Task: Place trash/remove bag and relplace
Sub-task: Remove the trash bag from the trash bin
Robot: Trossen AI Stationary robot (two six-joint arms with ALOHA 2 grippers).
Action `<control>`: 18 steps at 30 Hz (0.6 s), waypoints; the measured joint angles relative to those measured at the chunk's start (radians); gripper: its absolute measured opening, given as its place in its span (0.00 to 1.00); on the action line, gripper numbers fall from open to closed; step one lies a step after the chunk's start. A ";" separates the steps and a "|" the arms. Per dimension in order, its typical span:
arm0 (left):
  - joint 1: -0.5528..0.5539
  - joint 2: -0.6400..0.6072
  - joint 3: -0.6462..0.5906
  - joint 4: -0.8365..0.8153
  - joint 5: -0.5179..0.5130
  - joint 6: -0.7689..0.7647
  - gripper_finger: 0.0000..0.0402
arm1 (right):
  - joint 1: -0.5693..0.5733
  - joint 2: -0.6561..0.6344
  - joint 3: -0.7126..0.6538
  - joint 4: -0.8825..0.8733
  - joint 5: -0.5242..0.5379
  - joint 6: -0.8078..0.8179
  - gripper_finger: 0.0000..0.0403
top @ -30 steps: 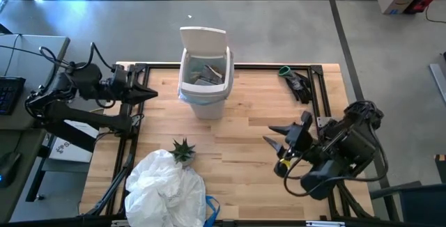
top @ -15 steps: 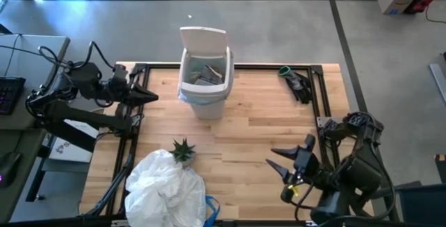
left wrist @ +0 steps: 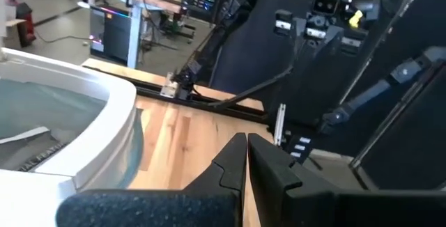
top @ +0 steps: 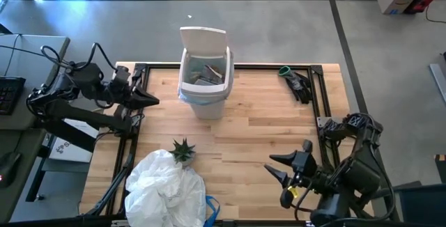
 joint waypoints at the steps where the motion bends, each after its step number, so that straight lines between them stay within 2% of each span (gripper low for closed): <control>1: -0.004 0.002 0.000 -0.001 -0.001 0.013 0.00 | -0.004 0.000 0.000 0.000 0.000 -0.012 0.34; 6: -0.032 0.007 0.000 0.001 -0.102 0.076 0.00 | -0.015 0.000 0.000 0.001 0.055 -0.089 0.34; 13: -0.060 0.007 -0.004 0.008 -0.103 0.152 0.00 | 0.006 -0.008 0.000 -0.046 0.095 -0.154 0.34; 18: -0.074 -0.028 -0.074 0.092 -0.129 0.155 0.00 | 0.023 -0.010 0.000 -0.045 0.094 -0.179 0.34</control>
